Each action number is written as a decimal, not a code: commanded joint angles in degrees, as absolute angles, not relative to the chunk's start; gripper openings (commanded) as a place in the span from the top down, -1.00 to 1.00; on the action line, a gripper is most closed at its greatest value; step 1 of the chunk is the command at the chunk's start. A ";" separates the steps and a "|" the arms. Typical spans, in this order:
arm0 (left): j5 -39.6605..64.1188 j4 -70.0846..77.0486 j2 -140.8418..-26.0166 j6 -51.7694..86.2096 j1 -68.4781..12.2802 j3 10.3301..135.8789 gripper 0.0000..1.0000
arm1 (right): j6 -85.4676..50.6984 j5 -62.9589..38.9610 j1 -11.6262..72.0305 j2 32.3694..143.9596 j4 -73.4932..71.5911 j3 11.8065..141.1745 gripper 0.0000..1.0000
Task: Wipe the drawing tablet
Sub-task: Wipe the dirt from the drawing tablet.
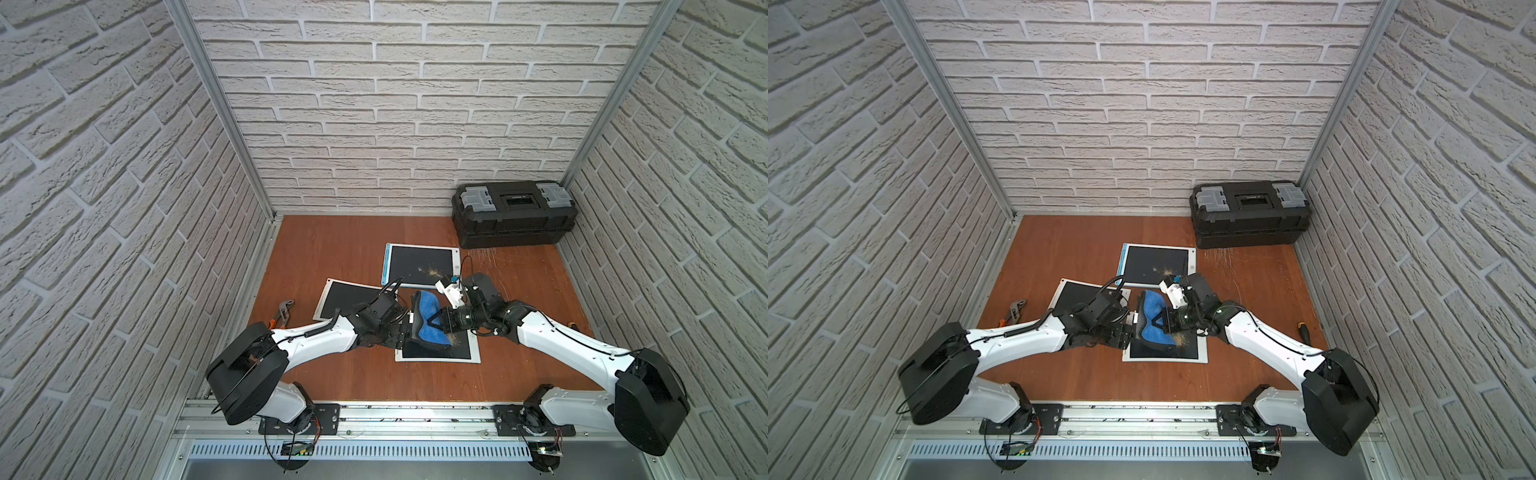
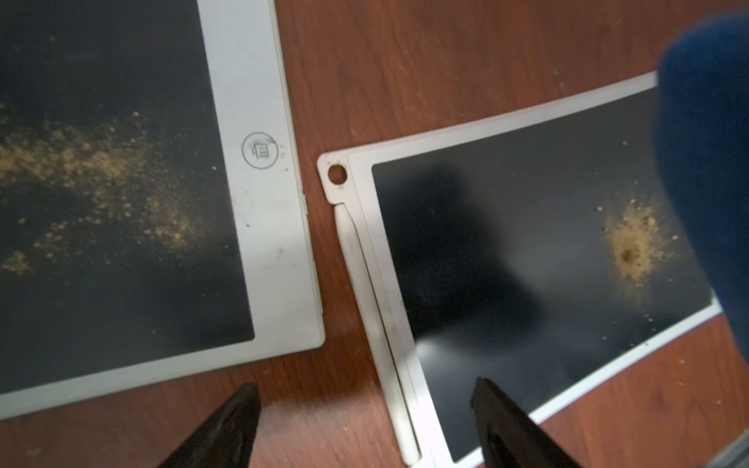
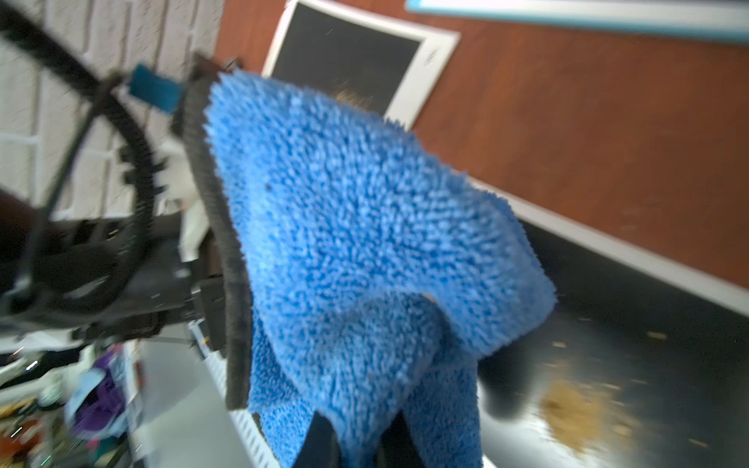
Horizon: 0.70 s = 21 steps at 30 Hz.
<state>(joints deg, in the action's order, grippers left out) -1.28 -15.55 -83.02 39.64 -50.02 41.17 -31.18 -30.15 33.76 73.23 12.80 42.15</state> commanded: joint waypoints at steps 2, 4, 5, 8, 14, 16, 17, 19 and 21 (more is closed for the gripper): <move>-5.34 -18.03 -85.74 39.71 -51.81 44.45 -0.76 | -34.53 -39.15 35.59 76.39 2.94 41.57 0.94; -6.94 -19.99 -87.82 39.43 -52.85 46.10 -0.77 | -34.63 -39.40 36.20 79.19 2.79 41.94 0.95; -7.61 -20.88 -88.86 39.37 -53.29 46.91 -0.77 | -34.76 -39.30 36.22 80.25 2.64 42.00 0.94; -10.06 -23.87 -92.06 38.99 -54.85 49.58 -0.77 | -34.80 -37.34 36.31 82.33 2.86 41.53 0.94; -13.08 -26.19 -93.92 39.69 -56.27 50.85 -0.75 | -33.98 -33.50 36.21 84.77 4.03 41.71 0.95; -13.18 -26.24 -93.69 39.72 -56.31 50.71 -0.75 | -33.93 -32.67 36.22 85.68 4.15 41.98 0.94; -13.10 -26.30 -93.69 39.57 -56.38 50.63 -0.75 | -33.92 -32.23 36.22 85.94 4.09 42.11 0.94; -12.93 -26.63 -93.87 39.40 -56.36 50.76 -0.75 | -34.04 -30.87 36.08 86.78 3.72 42.24 0.94; -12.75 -26.72 -94.13 39.38 -56.34 50.71 -0.75 | -34.43 -30.04 35.82 87.72 3.23 42.26 0.94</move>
<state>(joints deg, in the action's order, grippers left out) -13.34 -25.78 -92.86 39.94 -55.13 50.22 -34.09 -35.81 35.62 84.58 5.02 42.17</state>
